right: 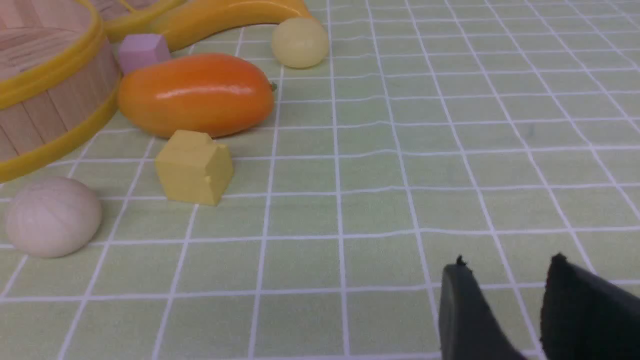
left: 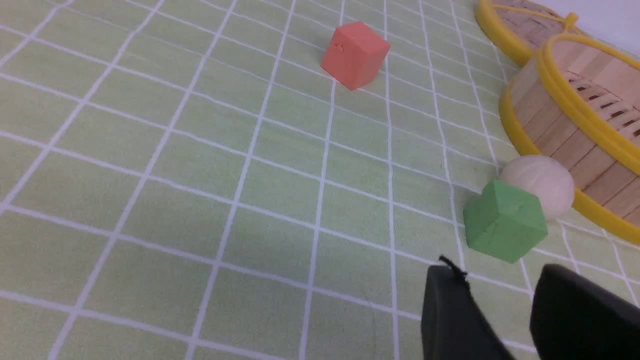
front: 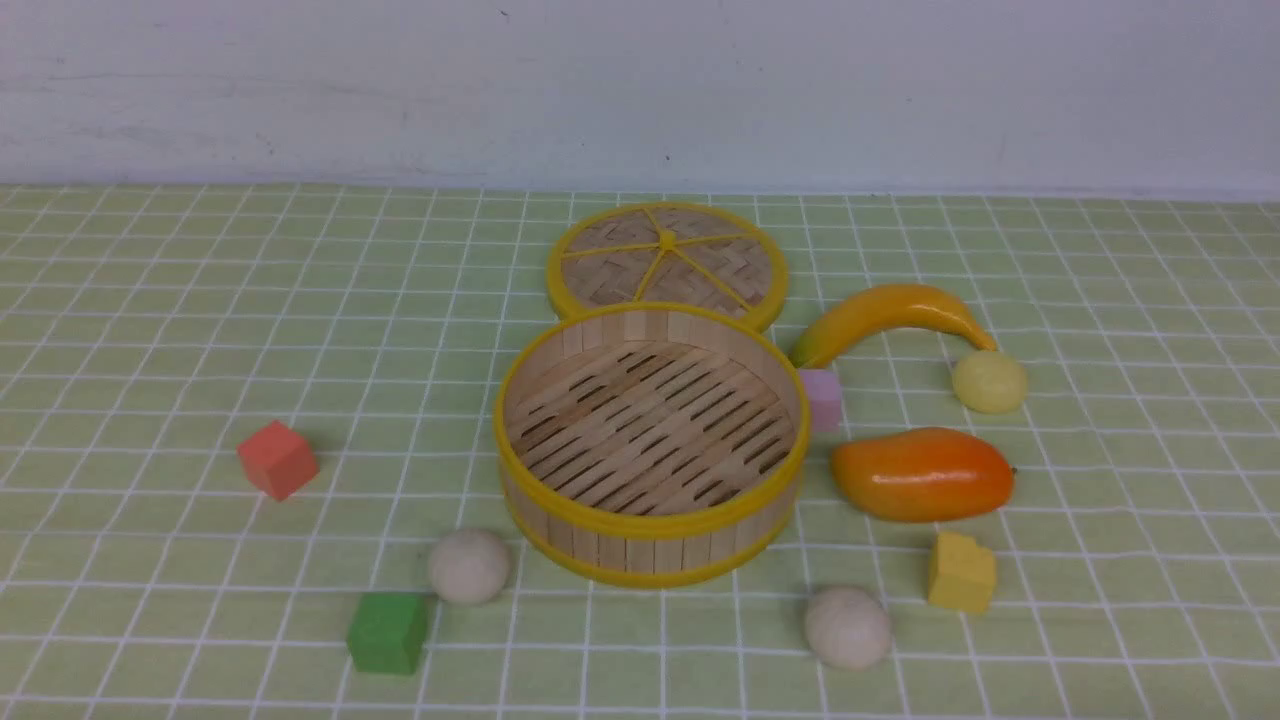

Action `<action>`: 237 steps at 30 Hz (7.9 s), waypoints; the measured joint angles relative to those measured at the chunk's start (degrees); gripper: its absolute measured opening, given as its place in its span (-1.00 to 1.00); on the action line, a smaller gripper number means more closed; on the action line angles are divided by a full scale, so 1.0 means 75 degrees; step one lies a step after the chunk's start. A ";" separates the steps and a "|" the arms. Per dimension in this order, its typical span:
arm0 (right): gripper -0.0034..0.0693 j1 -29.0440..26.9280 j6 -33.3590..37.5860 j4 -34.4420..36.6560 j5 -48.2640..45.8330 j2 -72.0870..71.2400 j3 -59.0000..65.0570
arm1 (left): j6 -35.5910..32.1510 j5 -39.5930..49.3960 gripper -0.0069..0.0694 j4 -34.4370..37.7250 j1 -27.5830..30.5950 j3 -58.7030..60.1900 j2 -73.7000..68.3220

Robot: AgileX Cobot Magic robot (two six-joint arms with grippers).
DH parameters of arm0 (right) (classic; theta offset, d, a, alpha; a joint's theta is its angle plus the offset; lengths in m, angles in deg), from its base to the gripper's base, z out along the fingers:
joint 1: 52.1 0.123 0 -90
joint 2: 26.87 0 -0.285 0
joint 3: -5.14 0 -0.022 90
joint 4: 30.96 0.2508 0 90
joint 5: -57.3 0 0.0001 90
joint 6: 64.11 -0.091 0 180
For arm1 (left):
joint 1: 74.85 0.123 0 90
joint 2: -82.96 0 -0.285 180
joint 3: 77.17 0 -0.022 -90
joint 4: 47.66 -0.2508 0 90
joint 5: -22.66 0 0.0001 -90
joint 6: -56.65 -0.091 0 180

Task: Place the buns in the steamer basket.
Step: Use the left arm to grab a steamed stuffed bun, then use the left arm to put the steamed stuffed bun into the steamer, then use the right arm to grab a steamed stuffed bun

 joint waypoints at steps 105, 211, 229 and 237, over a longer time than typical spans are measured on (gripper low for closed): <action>-0.25 0.0000 0.0000 0.0001 0.0000 0.0000 0.0000 | 0.0312 0.3941 -0.30 -0.0731 -0.2728 -1.0572 -1.4713; -0.25 0.1300 0.0573 0.1287 -0.1557 0.6098 -0.6192 | 0.0820 0.2951 -0.85 -0.0566 -0.2728 -0.3944 -0.0857; -0.24 0.2494 0.1628 0.1831 -0.2965 1.0962 -0.7909 | 0.0826 0.2397 -0.83 -0.0566 -0.0320 -0.3046 -0.0489; -0.22 0.3538 0.1589 0.1866 -0.2670 1.2326 -0.8526 | 0.0826 0.1372 -0.81 -0.0597 0.0190 -0.1612 -0.0312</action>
